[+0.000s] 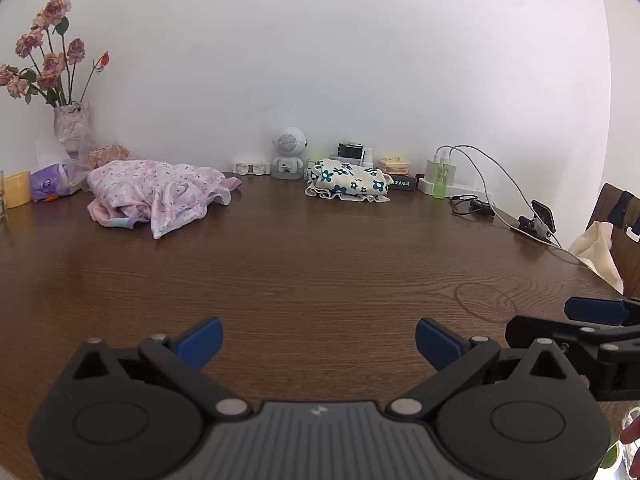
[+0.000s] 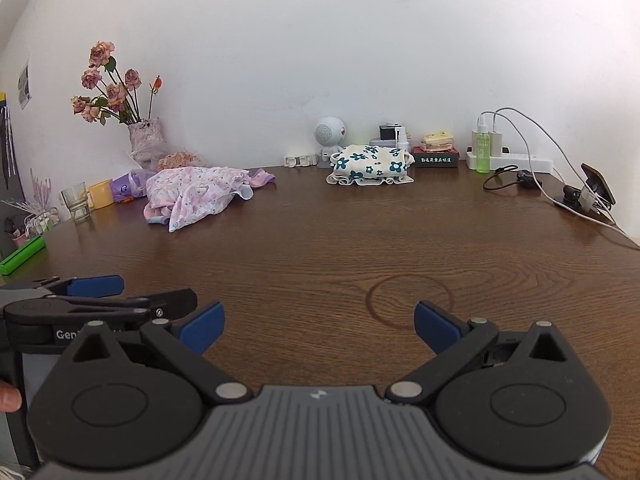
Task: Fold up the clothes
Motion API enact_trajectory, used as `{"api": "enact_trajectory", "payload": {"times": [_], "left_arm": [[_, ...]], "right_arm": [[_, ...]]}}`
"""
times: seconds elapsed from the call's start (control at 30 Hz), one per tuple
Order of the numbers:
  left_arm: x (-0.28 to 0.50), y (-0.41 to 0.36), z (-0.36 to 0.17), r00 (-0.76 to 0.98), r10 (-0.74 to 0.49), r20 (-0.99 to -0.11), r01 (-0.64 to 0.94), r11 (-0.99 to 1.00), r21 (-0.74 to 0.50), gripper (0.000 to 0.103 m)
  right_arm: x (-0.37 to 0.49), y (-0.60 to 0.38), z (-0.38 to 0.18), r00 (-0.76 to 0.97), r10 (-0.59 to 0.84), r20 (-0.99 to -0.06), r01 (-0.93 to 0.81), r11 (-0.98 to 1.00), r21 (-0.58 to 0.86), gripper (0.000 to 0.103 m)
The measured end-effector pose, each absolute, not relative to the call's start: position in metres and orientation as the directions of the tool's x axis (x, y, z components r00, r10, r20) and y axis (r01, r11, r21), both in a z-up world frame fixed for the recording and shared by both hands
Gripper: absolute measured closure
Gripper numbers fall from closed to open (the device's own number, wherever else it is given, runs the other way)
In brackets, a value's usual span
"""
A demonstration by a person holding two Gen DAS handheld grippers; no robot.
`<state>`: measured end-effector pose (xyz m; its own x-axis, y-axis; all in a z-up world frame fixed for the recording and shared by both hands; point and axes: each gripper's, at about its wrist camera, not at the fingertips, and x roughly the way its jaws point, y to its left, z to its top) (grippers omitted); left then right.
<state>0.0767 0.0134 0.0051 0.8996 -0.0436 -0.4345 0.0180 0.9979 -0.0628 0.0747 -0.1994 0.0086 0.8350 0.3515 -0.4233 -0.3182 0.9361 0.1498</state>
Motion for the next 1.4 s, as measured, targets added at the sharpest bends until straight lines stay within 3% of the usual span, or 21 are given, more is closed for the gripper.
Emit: {"api": "enact_trajectory", "payload": {"times": [0.57, 1.4], "left_arm": [[0.007, -0.003, -0.008, 0.913, -0.032, -0.407, 0.016, 0.999, -0.043, 0.0], [-0.006, -0.009, -0.008, 0.928, -0.024, -0.372, 0.014, 0.999, -0.032, 0.0]], "right_arm": [[0.0, -0.208, -0.008, 0.847, 0.357, -0.394, -0.314, 0.934, 0.173, 0.0], [0.001, -0.215, -0.018, 0.831, 0.372, -0.413, -0.312, 0.927, 0.206, 0.0]]}}
